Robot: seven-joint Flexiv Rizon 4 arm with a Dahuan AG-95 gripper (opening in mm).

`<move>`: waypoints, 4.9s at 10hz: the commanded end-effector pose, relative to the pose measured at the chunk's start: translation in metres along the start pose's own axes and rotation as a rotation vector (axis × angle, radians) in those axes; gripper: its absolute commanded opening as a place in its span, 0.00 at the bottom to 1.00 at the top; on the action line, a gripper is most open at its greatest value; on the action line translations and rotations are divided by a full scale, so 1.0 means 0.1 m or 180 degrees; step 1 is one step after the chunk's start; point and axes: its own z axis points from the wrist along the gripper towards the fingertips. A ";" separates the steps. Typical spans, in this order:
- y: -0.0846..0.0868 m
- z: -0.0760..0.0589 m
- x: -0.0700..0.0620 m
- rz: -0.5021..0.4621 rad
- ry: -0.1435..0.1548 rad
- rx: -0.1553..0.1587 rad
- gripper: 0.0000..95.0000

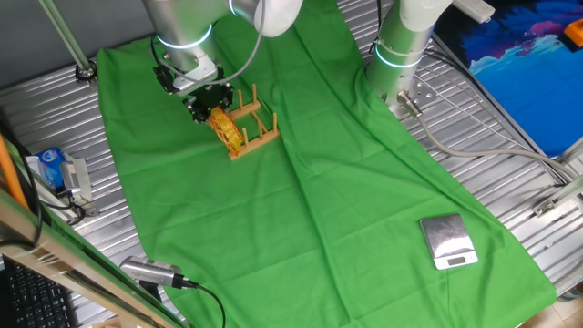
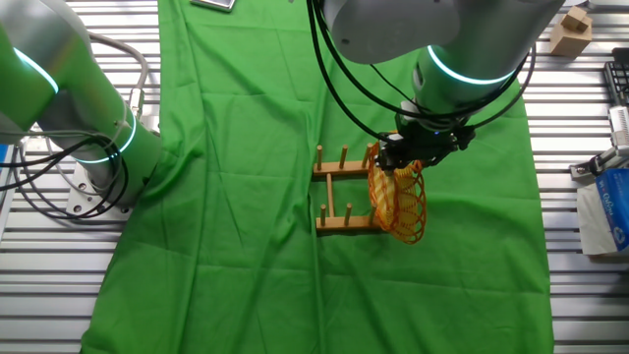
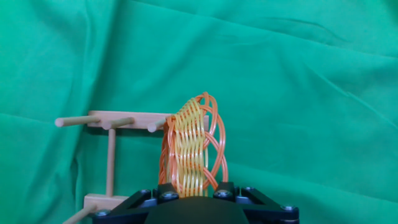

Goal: Take the dish off the dish rack

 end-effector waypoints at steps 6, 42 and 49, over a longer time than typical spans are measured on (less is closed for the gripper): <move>0.00 0.00 0.00 0.0023 -0.0012 -0.0018 0.40; 0.07 -0.23 -0.01 0.0299 -0.0126 -0.0397 0.40; 0.04 -0.30 0.01 0.0292 -0.0119 -0.0434 0.40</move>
